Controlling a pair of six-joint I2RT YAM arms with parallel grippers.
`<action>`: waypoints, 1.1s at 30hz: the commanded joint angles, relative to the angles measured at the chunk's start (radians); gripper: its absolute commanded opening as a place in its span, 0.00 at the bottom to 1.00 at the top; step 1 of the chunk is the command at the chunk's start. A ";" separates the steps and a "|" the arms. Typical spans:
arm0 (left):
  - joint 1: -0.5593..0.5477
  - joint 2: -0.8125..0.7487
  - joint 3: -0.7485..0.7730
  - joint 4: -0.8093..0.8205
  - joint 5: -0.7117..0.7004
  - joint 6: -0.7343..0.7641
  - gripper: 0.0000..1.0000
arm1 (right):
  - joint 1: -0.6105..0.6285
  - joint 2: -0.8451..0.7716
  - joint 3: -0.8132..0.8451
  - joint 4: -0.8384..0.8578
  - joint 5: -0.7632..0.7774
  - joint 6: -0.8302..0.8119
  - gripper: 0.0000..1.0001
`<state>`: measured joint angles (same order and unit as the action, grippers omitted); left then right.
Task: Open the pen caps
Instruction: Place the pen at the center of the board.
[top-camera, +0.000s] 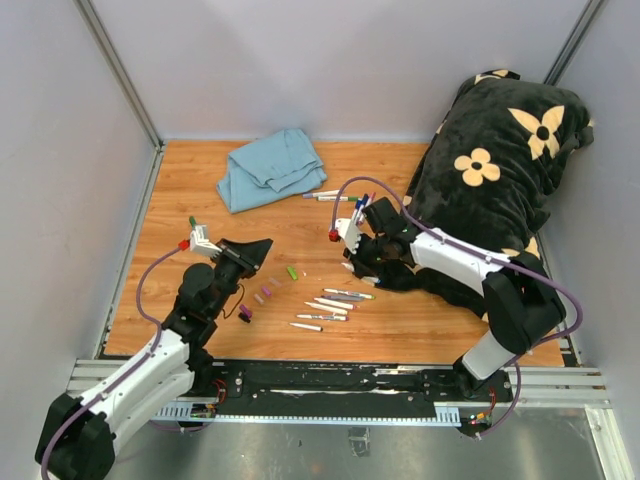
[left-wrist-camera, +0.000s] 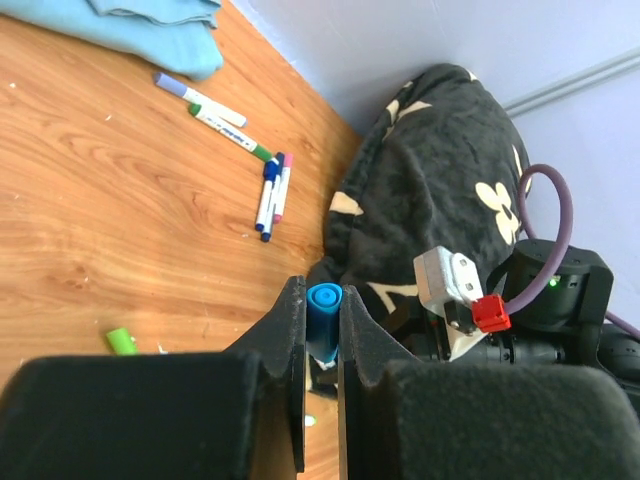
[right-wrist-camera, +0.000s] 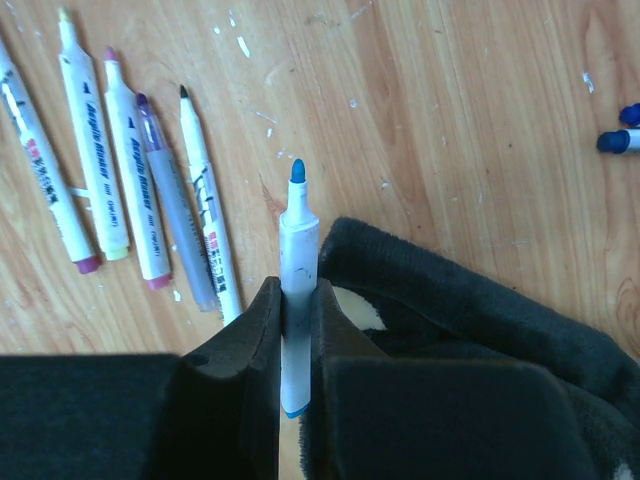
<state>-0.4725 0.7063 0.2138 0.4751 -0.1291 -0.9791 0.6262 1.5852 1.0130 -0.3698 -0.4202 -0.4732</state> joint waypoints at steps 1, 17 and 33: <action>0.007 -0.086 -0.045 -0.122 -0.042 -0.030 0.00 | 0.040 0.032 0.037 -0.020 0.080 -0.068 0.09; 0.006 -0.063 -0.075 -0.125 0.052 -0.096 0.00 | 0.107 0.153 0.093 -0.060 0.133 -0.031 0.15; -0.067 0.042 -0.030 -0.125 -0.001 -0.131 0.00 | 0.109 0.134 0.114 -0.093 0.130 -0.016 0.25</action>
<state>-0.5144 0.7311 0.1421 0.3420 -0.1001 -1.0977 0.7208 1.7340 1.0901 -0.4274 -0.2955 -0.5011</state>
